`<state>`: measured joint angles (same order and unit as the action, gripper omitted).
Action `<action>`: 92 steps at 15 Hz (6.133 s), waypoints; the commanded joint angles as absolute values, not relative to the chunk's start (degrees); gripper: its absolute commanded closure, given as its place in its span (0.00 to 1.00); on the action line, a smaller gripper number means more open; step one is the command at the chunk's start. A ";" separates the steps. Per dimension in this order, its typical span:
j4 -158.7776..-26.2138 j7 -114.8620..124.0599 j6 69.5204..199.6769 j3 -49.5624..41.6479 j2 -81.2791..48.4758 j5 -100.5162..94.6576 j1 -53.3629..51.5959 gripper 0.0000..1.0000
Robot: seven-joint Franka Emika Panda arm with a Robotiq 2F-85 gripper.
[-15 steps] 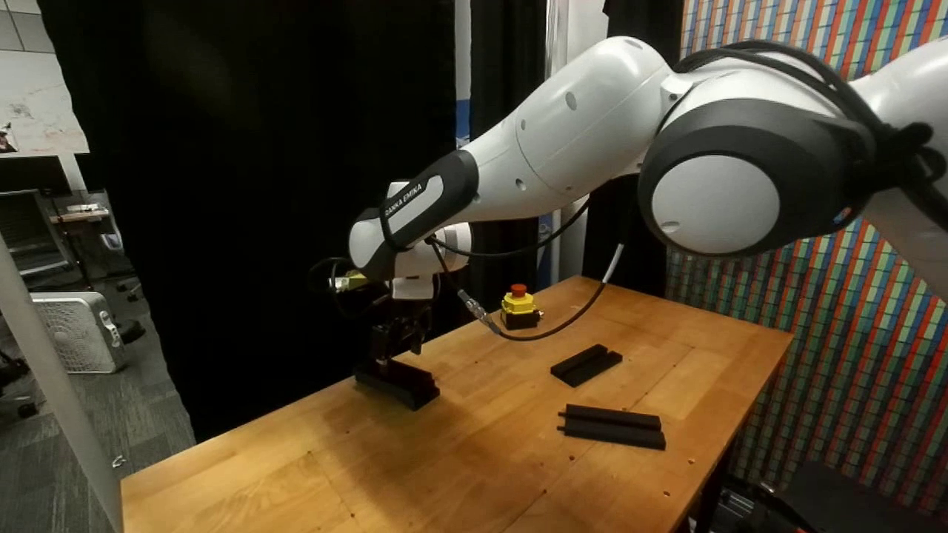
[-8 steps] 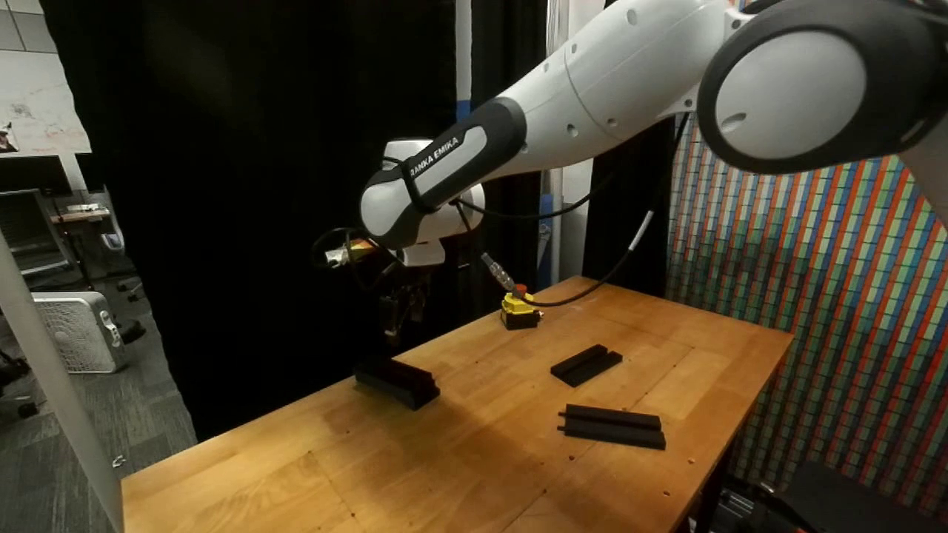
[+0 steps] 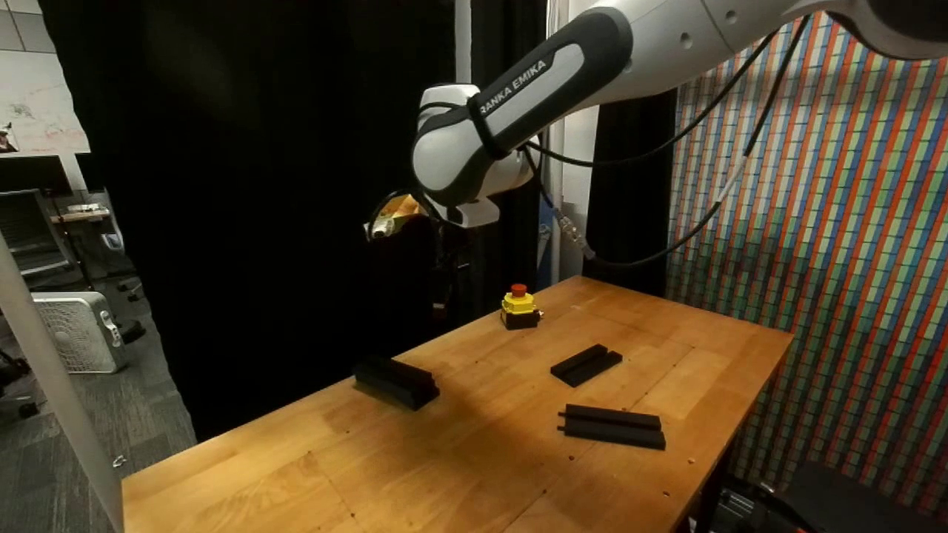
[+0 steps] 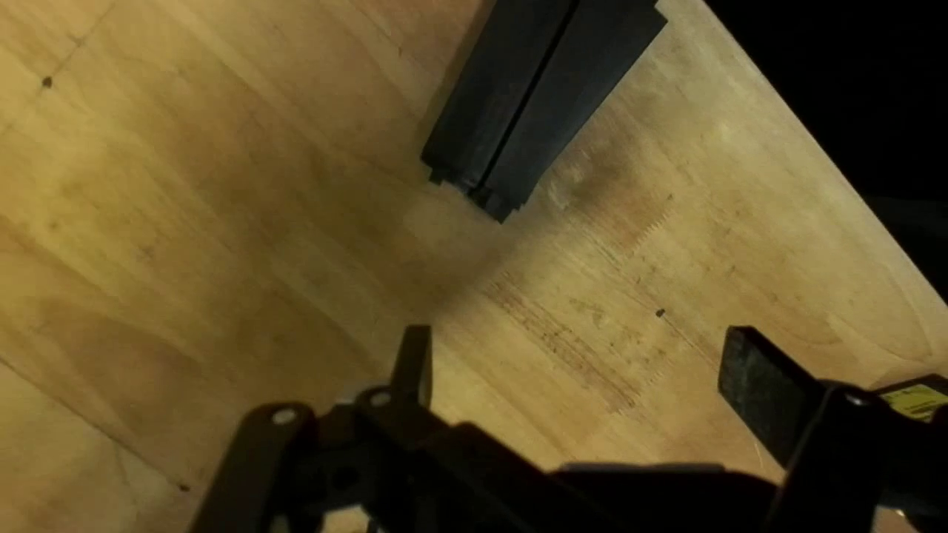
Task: Stack the black objects together
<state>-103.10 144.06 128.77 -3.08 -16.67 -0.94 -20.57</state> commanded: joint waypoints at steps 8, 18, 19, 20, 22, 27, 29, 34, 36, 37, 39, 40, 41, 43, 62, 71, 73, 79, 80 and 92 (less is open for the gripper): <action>-124.26 122.95 136.56 -0.31 -1.85 -0.67 -7.92 0.00; -130.43 94.68 144.79 -2.39 -5.64 3.08 0.09 0.00; -130.58 93.17 146.15 -2.72 -6.70 3.45 0.66 0.00; -130.56 91.86 147.26 -3.03 -7.64 4.03 1.16 0.00; -130.18 89.62 149.06 -3.56 -10.03 5.47 1.94 0.00; -128.87 79.75 149.52 -3.14 -14.81 11.64 3.63 0.00; -128.29 75.79 148.18 -3.30 -15.88 12.95 3.92 0.00; -126.79 71.83 147.16 -4.78 -17.77 12.48 3.80 0.00; -126.02 70.79 146.69 -5.28 -18.41 12.44 3.85 0.00; -125.58 70.28 146.53 -5.48 -18.82 12.48 3.85 0.00; -124.48 69.21 145.77 -5.70 -19.79 12.65 3.94 0.00; -124.01 68.65 145.58 -5.74 -20.21 12.78 3.98 0.00; -123.62 68.15 145.25 -5.76 -20.55 12.88 4.00 0.00; -122.82 67.63 144.72 -5.80 -21.46 12.93 3.91 0.00; -119.46 76.74 136.57 -5.86 -20.23 12.02 -1.43 0.55; -100.63 104.24 120.83 -0.25 -21.52 11.44 -9.94 0.55; -93.82 109.23 118.17 1.17 -24.58 11.84 -11.17 0.55; -76.26 123.45 116.84 2.75 -36.30 11.03 -15.54 0.55; -73.61 126.28 117.02 2.54 -38.43 10.93 -16.34 0.55; -65.55 156.85 122.45 -10.51 -47.77 15.84 -28.48 0.55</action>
<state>-66.49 156.91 120.95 0.94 -46.57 8.40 -22.41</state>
